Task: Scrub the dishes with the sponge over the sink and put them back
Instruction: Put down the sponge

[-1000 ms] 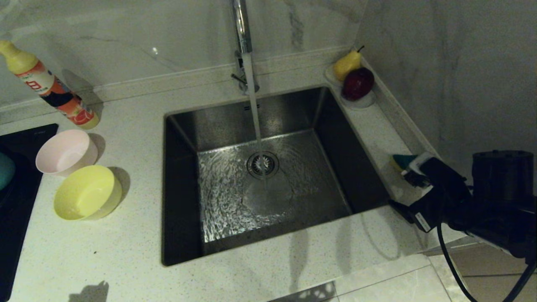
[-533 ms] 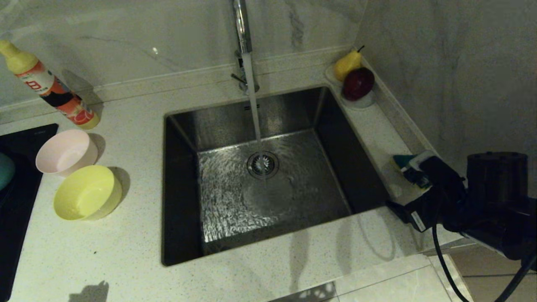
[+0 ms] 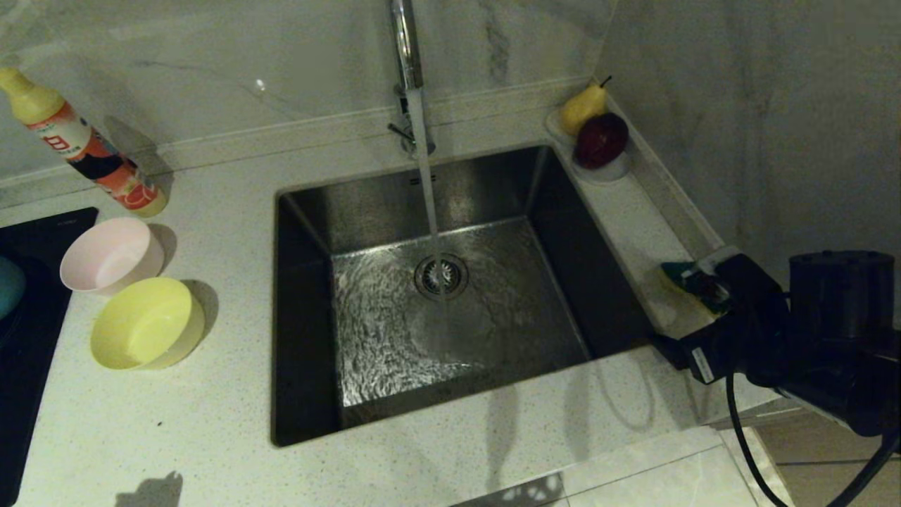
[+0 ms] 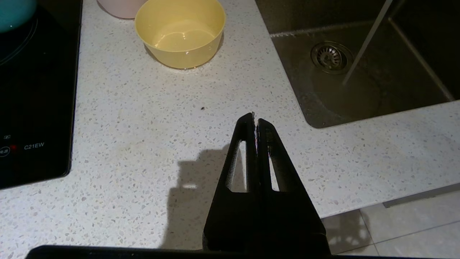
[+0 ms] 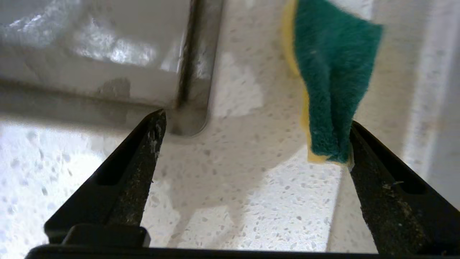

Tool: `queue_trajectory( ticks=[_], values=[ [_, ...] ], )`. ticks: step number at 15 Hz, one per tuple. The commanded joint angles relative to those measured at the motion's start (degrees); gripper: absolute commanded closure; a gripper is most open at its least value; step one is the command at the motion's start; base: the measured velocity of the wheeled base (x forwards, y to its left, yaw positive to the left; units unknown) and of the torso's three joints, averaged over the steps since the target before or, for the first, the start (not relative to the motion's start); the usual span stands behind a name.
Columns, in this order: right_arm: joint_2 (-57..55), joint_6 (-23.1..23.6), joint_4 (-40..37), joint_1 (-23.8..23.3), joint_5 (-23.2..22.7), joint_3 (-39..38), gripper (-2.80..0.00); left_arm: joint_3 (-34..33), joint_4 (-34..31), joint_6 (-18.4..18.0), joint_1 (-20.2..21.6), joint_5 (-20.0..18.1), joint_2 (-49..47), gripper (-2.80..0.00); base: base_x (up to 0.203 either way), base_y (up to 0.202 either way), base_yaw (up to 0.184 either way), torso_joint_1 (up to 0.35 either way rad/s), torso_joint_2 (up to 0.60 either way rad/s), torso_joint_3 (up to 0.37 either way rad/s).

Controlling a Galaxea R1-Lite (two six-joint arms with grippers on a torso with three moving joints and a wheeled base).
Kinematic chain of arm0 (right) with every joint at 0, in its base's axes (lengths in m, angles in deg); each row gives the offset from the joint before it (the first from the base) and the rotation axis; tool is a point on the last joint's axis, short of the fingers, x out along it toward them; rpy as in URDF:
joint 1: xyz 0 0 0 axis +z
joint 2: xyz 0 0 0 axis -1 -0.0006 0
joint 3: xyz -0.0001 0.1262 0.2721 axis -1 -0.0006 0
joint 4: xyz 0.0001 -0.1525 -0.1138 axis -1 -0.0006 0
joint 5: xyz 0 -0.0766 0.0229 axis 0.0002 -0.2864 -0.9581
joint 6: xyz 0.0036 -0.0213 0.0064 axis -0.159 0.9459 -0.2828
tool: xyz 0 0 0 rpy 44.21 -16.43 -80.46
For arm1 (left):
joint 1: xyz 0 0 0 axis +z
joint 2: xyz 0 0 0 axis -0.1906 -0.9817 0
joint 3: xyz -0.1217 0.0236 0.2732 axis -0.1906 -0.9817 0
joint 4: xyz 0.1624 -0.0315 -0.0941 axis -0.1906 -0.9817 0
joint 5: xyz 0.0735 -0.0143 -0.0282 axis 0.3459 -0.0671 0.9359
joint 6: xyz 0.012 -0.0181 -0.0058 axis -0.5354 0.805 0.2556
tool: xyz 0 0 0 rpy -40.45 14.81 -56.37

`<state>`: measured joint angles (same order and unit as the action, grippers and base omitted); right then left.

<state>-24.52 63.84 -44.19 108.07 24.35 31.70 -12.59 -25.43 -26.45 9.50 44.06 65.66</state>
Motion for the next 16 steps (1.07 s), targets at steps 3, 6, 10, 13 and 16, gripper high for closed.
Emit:
queue_trajectory(
  ticks=[3,6,10,13,16],
  values=[
    [0.95,-2.94,0.24,0.61,0.41,-0.42,-2.80,-2.29,0.03,0.00,-0.01,0.04,0.10,0.00,0.000,0.000,0.000,0.000,0.00,0.000],
    [1.13,-6.49,0.15,1.73,1.67,-0.75,-2.80,-2.29,0.09,0.00,-0.01,0.04,0.10,0.00,0.000,0.000,0.000,0.000,0.00,0.000],
    [1.66,-7.78,0.33,2.46,2.24,-1.09,-2.80,-2.29,0.09,0.00,-0.01,0.04,0.10,0.00,0.000,0.000,0.000,0.000,0.00,0.000],
    [1.72,-8.15,0.33,2.46,3.25,-1.21,-2.80,-2.29,0.08,0.00,-0.01,0.04,0.10,0.00,0.000,0.000,0.000,0.000,0.00,0.000],
    [0.61,-11.04,-0.17,1.89,3.94,-0.58,-2.80,-2.29,0.02,0.00,-0.01,0.04,0.10,0.00,0.000,0.000,0.000,0.000,0.00,0.000]
  ],
)
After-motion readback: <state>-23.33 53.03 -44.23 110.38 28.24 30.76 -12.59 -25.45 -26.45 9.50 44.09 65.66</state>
